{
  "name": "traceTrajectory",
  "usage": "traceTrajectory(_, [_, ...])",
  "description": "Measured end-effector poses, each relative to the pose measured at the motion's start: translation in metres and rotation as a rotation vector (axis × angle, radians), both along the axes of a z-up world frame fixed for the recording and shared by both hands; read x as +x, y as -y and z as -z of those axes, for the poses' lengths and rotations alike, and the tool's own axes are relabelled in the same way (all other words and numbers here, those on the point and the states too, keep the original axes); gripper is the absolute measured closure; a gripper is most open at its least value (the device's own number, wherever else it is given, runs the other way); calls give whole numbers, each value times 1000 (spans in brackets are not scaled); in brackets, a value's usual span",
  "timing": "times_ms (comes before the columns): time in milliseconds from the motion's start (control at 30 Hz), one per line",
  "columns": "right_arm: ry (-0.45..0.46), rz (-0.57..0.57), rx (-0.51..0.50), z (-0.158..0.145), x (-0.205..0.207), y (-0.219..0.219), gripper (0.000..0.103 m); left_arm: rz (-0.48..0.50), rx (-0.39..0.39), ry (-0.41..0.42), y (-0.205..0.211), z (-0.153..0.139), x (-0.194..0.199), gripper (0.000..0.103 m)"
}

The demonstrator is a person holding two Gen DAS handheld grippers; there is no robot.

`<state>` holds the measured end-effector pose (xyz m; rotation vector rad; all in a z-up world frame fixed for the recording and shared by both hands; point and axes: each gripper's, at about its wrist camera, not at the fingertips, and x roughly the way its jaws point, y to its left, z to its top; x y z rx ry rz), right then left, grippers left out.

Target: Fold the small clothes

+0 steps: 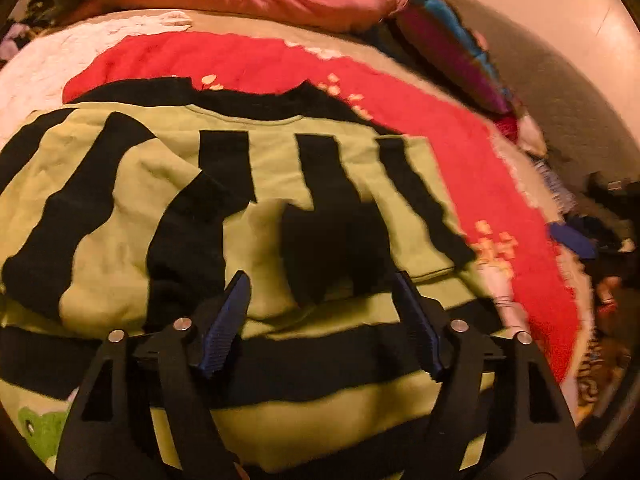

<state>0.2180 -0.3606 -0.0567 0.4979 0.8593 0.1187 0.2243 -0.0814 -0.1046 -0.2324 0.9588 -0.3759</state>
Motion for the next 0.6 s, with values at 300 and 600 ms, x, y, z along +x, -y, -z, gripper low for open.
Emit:
traceTrajectory(300, [-47,-187,86,16,8,-48,4,-358,140,223,-79,-59,-35,26])
traceTrajectory(600, [-182,-253,150,59,37,-106,5,-593,214,246,-138,-49,-41,26])
